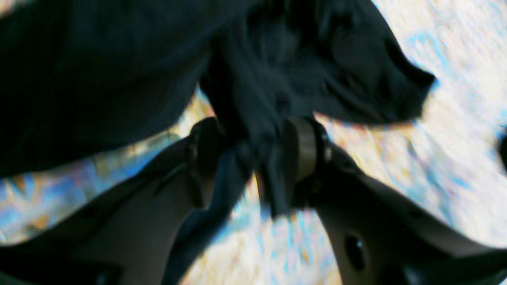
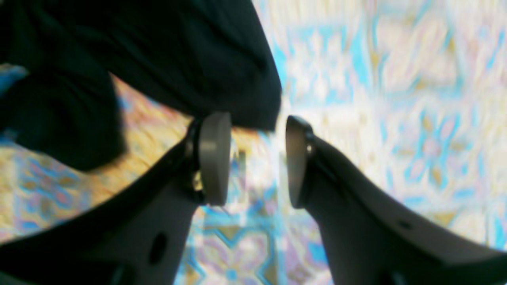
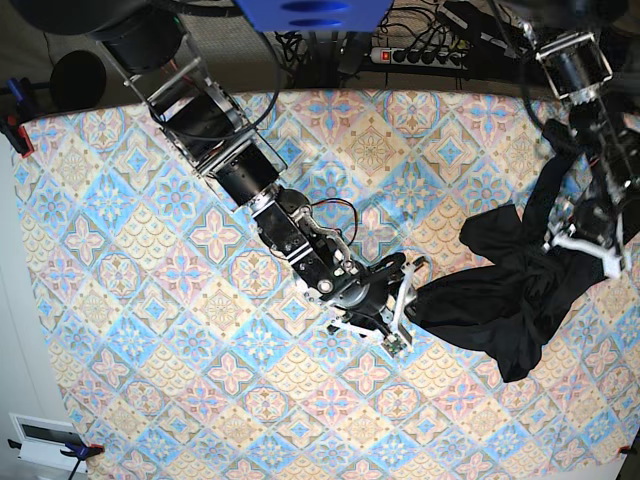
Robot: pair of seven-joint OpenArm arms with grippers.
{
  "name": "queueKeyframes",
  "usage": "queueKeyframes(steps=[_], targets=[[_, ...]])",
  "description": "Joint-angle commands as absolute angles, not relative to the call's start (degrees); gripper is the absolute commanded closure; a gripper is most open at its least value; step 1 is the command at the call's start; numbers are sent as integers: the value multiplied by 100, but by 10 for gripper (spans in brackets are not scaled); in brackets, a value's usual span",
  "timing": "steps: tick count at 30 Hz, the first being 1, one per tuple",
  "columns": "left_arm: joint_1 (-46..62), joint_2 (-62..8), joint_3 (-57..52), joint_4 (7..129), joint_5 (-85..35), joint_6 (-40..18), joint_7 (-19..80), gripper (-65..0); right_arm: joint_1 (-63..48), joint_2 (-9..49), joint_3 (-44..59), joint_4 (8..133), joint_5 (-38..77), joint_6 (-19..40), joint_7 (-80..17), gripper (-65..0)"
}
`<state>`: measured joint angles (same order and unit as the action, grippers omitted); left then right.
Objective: Layout the t-shirt on the table in an organized manner, then fold the t-shirt properly
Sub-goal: 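Reach the right gripper toward the shirt while the left gripper holds it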
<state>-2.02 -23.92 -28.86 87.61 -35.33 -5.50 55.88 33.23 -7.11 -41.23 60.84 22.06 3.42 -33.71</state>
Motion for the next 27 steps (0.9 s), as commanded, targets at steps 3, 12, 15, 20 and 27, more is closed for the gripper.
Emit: queueKeyframes(steps=[3, 12, 15, 20, 27], targets=[[-1007, -2132, -2580, 8593, -2835, -602, 5490, -267, 3196, -778, -4110, 6334, 2237, 374, -3415, -216], [-2668, -1429, -2501, 6589, -1508, -602, 4892, -269, 2782, -391, -4048, 6897, 2237, 374, -3415, -216], [-3073, -1367, -2105, 5886, -1226, -602, 4497, -269, 2563, -382, -3758, 7029, 2237, 374, -3415, -216], [-3363, -1358, -1516, 4927, -1138, -426, 3697, -269, 2404, -259, -3582, 7204, 2246, 374, -3424, -216], [-3486, -1209, -919, 4303, -1191, -40, 3152, -266, 2404, 31, -3574, 7407, 2264, 374, -3424, -216]])
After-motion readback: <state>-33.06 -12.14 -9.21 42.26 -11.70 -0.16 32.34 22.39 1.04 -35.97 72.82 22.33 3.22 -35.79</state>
